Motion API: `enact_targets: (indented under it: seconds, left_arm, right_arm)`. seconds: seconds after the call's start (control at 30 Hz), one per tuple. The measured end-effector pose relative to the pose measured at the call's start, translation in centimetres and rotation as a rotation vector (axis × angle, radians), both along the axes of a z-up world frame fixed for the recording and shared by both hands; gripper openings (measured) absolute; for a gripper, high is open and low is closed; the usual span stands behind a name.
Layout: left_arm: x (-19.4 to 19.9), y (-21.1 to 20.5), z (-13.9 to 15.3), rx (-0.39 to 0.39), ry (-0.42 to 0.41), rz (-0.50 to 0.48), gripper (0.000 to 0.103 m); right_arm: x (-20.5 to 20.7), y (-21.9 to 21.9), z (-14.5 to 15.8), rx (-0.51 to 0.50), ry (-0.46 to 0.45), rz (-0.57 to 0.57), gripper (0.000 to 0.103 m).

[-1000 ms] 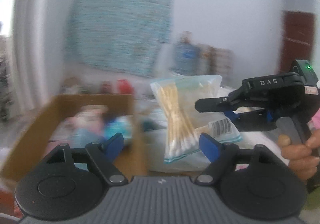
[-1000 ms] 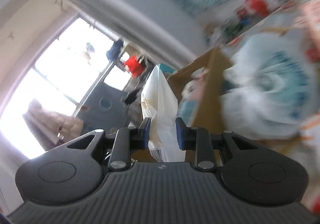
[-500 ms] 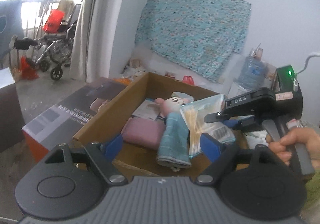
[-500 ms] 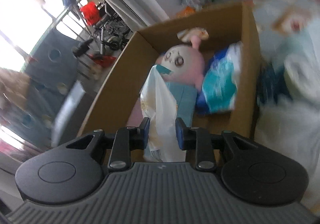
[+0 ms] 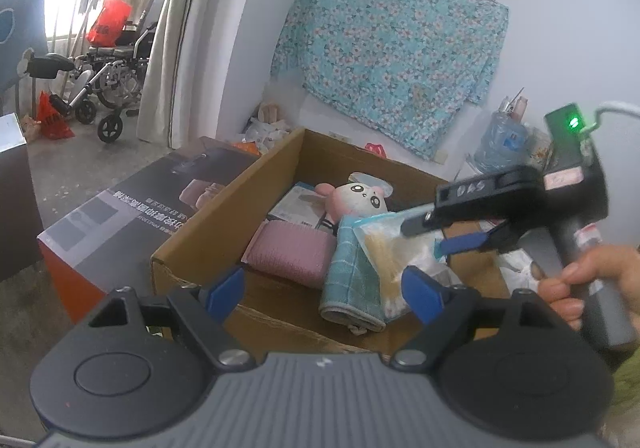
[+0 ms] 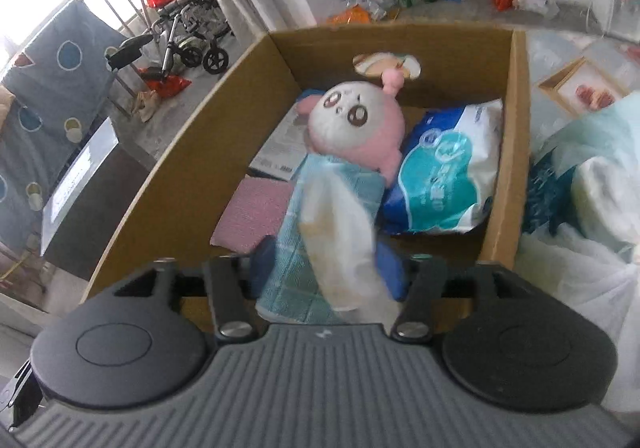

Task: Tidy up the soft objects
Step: 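Carry the cotton swab bag over the box and open the right tool, then move the open right tool to the orange-and-white striped towel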

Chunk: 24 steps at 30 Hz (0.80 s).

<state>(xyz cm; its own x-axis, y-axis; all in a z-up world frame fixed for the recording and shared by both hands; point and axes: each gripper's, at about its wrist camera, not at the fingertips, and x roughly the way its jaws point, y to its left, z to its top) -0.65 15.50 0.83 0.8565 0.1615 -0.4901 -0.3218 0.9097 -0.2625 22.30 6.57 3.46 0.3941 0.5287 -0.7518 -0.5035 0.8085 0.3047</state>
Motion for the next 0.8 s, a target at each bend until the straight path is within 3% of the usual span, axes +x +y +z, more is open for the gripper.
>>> enact_targets:
  seconds: [0.2,0.33,0.6,0.8]
  left_arm:
    - [-0.2,-0.1,-0.3,-0.001,-0.003,-0.016,0.089]
    - [-0.3,0.0,-0.4,-0.012,-0.003,-0.017,0.089]
    - [-0.5,0.3,-0.7,-0.015,0.018,-0.005,0.090]
    - [-0.6,0.6,-0.8,-0.015,0.015,0.005,0.091]
  right_arm:
    - [-1.1,-1.0,3.9,0.032,-0.089,-0.002,0.069]
    - [0.4,0.0,4.9,0.030,-0.109,-0.003,0.069]
    - [7.3,4.2,0.7,0.027,0.000,-0.041,0.060]
    - [7.2,6.1,-1.7,-0.097,0.001,0.017,0.059]
